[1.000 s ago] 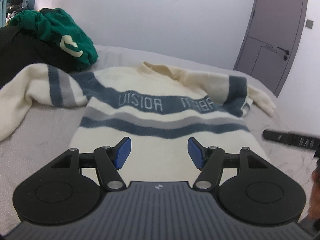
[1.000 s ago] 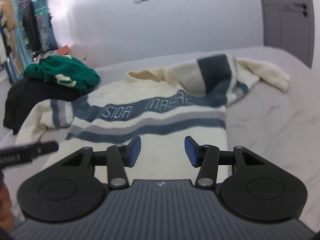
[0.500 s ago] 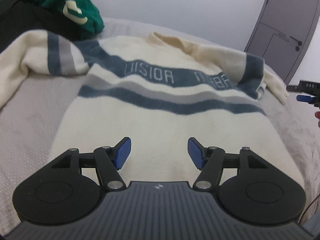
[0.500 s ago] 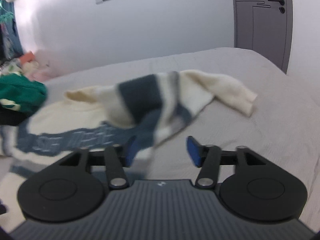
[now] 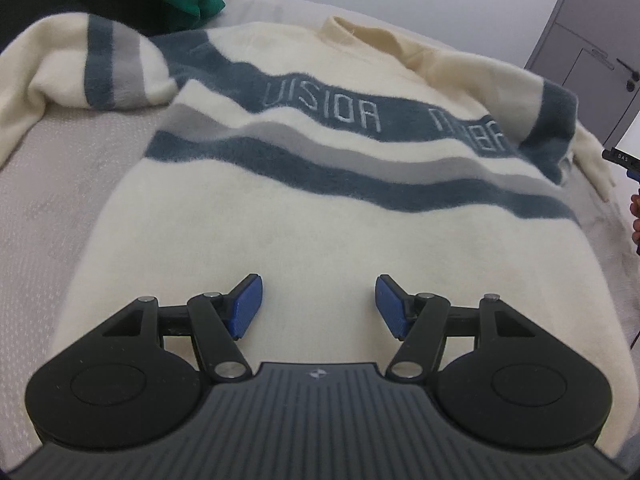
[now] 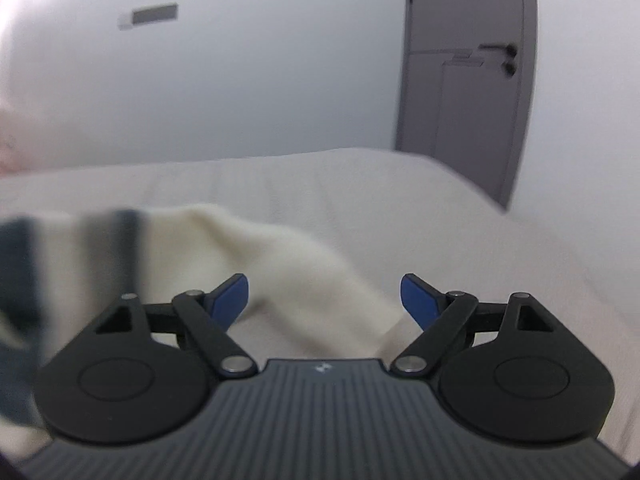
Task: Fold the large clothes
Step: 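Grasp the sleeve cuff with the right gripper and lift it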
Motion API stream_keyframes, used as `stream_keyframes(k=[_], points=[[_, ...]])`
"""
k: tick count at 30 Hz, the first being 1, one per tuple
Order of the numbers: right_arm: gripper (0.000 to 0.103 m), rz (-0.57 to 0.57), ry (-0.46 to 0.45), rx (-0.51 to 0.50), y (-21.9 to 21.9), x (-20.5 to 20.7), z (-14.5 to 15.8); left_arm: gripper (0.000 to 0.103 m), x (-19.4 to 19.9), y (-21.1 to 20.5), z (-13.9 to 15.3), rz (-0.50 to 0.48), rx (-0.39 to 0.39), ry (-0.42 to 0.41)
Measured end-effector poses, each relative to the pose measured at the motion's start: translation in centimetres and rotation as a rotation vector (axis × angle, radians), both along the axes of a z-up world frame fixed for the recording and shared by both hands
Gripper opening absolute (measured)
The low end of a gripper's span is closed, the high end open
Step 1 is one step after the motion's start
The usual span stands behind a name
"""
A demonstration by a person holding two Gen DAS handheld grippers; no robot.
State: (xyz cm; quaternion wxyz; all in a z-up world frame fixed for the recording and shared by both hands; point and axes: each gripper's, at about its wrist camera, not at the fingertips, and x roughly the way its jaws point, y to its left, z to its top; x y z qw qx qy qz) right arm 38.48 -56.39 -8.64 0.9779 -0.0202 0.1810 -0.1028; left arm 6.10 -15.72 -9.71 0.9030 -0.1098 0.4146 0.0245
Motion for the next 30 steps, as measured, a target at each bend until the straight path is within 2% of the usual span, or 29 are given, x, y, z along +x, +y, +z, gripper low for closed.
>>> stream_keyframes(k=[3,5,8,9,11,12,14,15,22,30], points=[[0.085,0.078,0.047,0.077,-1.9,2.3,-1.7,0.068,0.9,-0.5,-0.2,-0.006,0.035,0.004],[0.084,0.09,0.082,0.114,-2.5,3.2,-2.7,0.068,1.6,-0.8,-0.4,-0.011,0.057,0.005],[0.078,0.086,0.047,0.202,-3.7,3.1,-3.2,0.068,2.5,-0.9,-0.5,-0.006,0.06,0.01],[0.071,0.091,0.042,0.229,-4.1,2.9,-3.1,0.068,2.7,-0.9,-0.4,-0.004,0.055,0.011],[0.044,0.093,0.047,0.314,-5.2,2.8,-3.0,0.068,2.9,-0.7,-0.3,0.009,0.034,0.013],[0.027,0.089,0.051,0.372,-6.0,2.8,-2.8,0.068,3.0,-0.5,-0.2,0.018,0.018,0.012],[0.019,0.06,0.03,0.455,-7.0,2.2,-1.6,0.068,2.9,-0.2,-0.1,0.029,-0.004,0.012],[0.016,0.051,0.027,0.46,-7.3,2.0,-1.1,0.068,2.8,-0.2,0.0,0.032,-0.009,0.011],[0.014,-0.079,0.002,0.477,-10.0,-0.3,5.4,0.068,1.7,0.0,0.7,0.026,-0.024,-0.001],[0.014,-0.314,0.085,0.44,-14.2,-4.2,11.3,0.068,0.5,1.1,1.7,0.036,-0.064,-0.021]])
